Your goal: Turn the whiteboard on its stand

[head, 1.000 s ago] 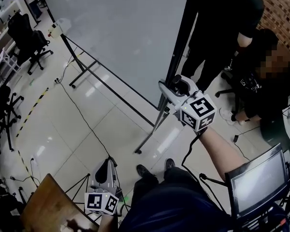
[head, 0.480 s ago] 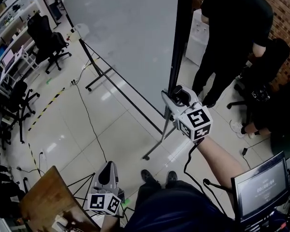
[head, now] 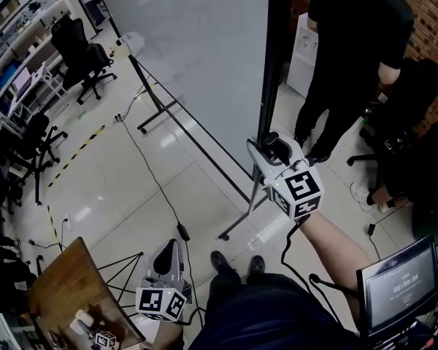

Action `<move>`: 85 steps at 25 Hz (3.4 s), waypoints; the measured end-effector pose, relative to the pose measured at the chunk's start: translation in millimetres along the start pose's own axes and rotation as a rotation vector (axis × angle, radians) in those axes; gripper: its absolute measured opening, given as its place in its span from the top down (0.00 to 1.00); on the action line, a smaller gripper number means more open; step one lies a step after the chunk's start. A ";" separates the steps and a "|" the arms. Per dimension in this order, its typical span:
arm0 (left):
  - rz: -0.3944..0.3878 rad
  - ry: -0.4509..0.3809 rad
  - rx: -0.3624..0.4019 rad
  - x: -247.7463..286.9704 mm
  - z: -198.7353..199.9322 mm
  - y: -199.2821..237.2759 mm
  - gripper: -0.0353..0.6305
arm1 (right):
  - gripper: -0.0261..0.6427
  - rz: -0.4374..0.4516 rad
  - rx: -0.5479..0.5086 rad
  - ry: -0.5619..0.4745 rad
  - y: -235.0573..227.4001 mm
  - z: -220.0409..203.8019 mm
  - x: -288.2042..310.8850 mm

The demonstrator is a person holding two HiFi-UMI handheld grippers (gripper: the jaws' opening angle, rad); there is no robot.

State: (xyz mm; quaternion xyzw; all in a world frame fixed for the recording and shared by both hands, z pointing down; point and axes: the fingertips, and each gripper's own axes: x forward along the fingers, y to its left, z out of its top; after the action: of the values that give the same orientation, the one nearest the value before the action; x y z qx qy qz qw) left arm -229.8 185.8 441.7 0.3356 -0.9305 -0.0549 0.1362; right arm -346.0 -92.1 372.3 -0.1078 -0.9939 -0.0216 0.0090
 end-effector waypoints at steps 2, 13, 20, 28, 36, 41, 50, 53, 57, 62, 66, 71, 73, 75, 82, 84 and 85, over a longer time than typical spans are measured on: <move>0.009 -0.002 0.001 -2.1 -3.5 -4.7 0.94 | 0.70 0.001 -0.001 -0.001 -1.0 0.8 -7.6; 0.044 0.034 -0.008 -16.5 -17.9 -31.3 0.94 | 0.70 0.003 0.010 0.003 -13.5 -3.9 -40.4; 0.022 0.042 -0.021 -18.8 -44.6 -24.9 0.94 | 0.70 0.000 0.015 -0.004 -27.6 -14.8 -59.9; -0.005 0.034 -0.036 -43.0 -38.2 -5.4 0.94 | 0.70 -0.019 0.010 -0.005 -19.8 -3.9 -114.5; -0.092 0.078 -0.037 -41.1 -48.9 -10.8 0.94 | 0.70 -0.036 0.015 0.011 -22.3 5.0 -166.4; -0.135 0.128 -0.014 -45.4 -58.1 -22.4 0.94 | 0.70 -0.051 0.017 -0.002 -17.2 10.0 -200.9; -0.102 0.119 0.074 -43.6 -57.5 14.5 0.94 | 0.70 -0.016 0.005 0.010 24.7 -15.9 -189.1; -0.121 0.121 0.071 -44.3 -51.6 8.1 0.94 | 0.70 -0.016 -0.012 0.004 37.5 -8.2 -197.1; -0.163 0.113 0.081 -40.2 -49.0 -1.6 0.94 | 0.70 -0.028 -0.008 -0.018 41.9 -3.0 -211.0; -0.194 0.104 0.078 -39.3 -51.1 -22.4 0.94 | 0.70 -0.022 -0.002 -0.024 40.1 -6.1 -239.1; -0.234 0.109 0.070 -47.2 -59.1 -37.4 0.94 | 0.70 -0.024 0.032 -0.043 40.0 2.0 -276.2; -0.283 0.132 0.052 -35.8 -63.7 -51.0 0.94 | 0.70 -0.055 0.040 0.001 13.8 -2.1 -310.1; -0.303 0.152 0.042 -45.4 -58.2 -58.4 0.94 | 0.70 -0.071 0.013 0.016 10.3 11.7 -330.0; -0.315 0.170 0.035 -58.7 -53.7 -61.5 0.94 | 0.70 -0.075 0.027 0.034 17.1 26.1 -345.2; -0.335 0.193 0.096 -31.8 -113.0 -77.3 0.94 | 0.70 -0.088 0.041 0.010 -15.9 -46.5 -373.8; -0.338 0.187 0.104 -44.5 -99.6 -81.7 0.94 | 0.70 -0.096 0.028 0.008 -8.3 -30.2 -387.3; -0.337 0.183 0.105 -49.9 -93.4 -82.9 0.94 | 0.70 -0.099 0.016 0.004 -5.1 -23.3 -393.5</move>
State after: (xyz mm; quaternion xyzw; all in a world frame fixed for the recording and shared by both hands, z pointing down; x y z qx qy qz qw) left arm -115.4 152.9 504.2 0.4969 -0.8464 0.0027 0.1915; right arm 37.6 -182.2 386.6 -0.0584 -0.9981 -0.0145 0.0108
